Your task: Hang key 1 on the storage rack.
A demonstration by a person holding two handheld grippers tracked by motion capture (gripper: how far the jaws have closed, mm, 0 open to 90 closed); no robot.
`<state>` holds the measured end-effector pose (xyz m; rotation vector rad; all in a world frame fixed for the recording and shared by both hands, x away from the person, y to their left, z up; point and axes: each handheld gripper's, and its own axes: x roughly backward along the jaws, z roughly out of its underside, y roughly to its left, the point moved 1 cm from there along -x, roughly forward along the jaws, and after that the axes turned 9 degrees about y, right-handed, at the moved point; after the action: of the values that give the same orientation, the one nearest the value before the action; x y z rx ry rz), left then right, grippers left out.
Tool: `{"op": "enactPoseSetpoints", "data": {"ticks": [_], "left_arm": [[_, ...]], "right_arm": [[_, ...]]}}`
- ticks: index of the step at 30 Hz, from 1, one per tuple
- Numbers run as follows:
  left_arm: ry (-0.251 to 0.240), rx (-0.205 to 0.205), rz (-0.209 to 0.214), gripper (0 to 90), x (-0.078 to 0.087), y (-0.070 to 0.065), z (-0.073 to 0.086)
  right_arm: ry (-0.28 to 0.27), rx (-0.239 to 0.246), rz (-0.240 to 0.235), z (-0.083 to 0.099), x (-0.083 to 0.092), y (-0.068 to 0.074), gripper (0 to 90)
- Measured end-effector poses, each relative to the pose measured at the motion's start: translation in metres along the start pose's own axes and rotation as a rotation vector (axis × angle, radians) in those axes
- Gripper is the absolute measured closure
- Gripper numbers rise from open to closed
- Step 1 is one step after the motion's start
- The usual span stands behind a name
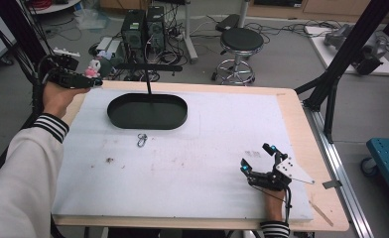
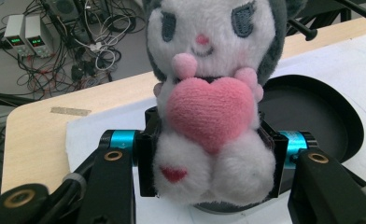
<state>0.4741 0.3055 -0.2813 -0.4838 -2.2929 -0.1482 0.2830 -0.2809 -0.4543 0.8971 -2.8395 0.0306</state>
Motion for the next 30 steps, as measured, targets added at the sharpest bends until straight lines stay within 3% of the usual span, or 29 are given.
{"op": "enactPoseSetpoints", "data": {"ticks": [9,20,30], "left_arm": [[-0.012,0.021,-0.038,53.7,-0.004,0.004,0.0],[0.006,0.028,-0.077,53.8,-0.009,0.007,0.004],[-0.001,0.084,-0.071,53.7,-0.013,0.021,0.028]], "right_arm": [[0.005,-0.001,-0.002,0.0,0.0,0.0,2.8],[0.006,-0.001,-0.001,0.0,0.0,0.001,2.8],[0.004,0.004,-0.001,0.0,0.0,0.001,2.8]]}}
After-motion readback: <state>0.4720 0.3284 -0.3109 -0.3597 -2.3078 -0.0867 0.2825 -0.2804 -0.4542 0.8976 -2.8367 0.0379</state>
